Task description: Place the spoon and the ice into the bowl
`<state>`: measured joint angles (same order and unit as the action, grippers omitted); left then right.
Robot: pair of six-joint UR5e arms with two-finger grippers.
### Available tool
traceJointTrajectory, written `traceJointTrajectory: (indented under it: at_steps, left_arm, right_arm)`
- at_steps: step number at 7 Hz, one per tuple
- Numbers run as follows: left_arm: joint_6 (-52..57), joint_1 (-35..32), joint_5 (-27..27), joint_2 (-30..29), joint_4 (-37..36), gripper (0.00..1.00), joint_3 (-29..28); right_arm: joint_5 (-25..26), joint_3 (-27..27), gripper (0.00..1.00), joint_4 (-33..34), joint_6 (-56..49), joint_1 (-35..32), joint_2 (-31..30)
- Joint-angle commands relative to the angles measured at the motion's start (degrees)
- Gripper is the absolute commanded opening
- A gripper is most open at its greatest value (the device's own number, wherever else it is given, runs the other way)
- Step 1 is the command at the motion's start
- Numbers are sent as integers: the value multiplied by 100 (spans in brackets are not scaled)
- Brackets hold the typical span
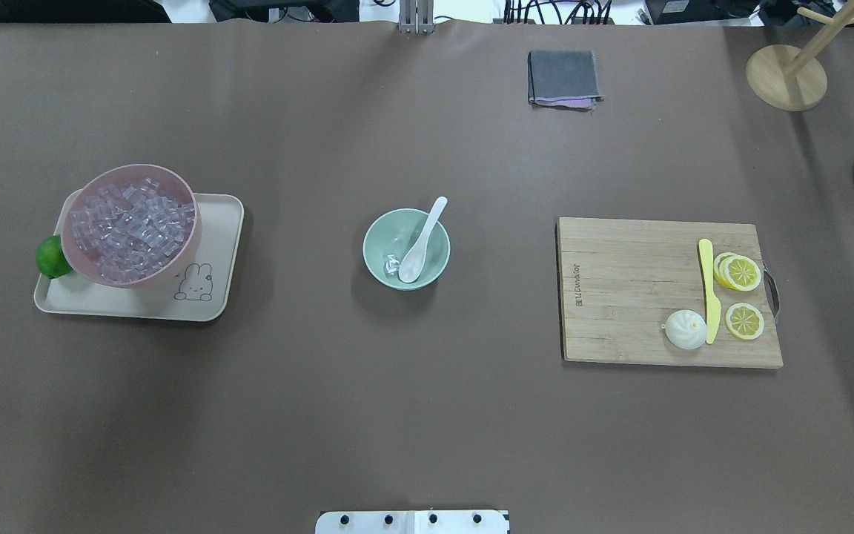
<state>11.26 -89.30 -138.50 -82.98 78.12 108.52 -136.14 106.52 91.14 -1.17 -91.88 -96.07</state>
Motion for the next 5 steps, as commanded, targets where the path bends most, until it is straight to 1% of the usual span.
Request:
traceJointTrajectory:
  at_steps: [1, 5]
  left_arm:
    - [34, -18, -19, -25, 1, 98, 20]
    - [34, -44, -28, 1, 1, 98, 160]
  right_arm:
    - [-35, -26, 100, -26, -15, 3, -8]
    - [-70, 9, 100, -35, -7, 3, -26]
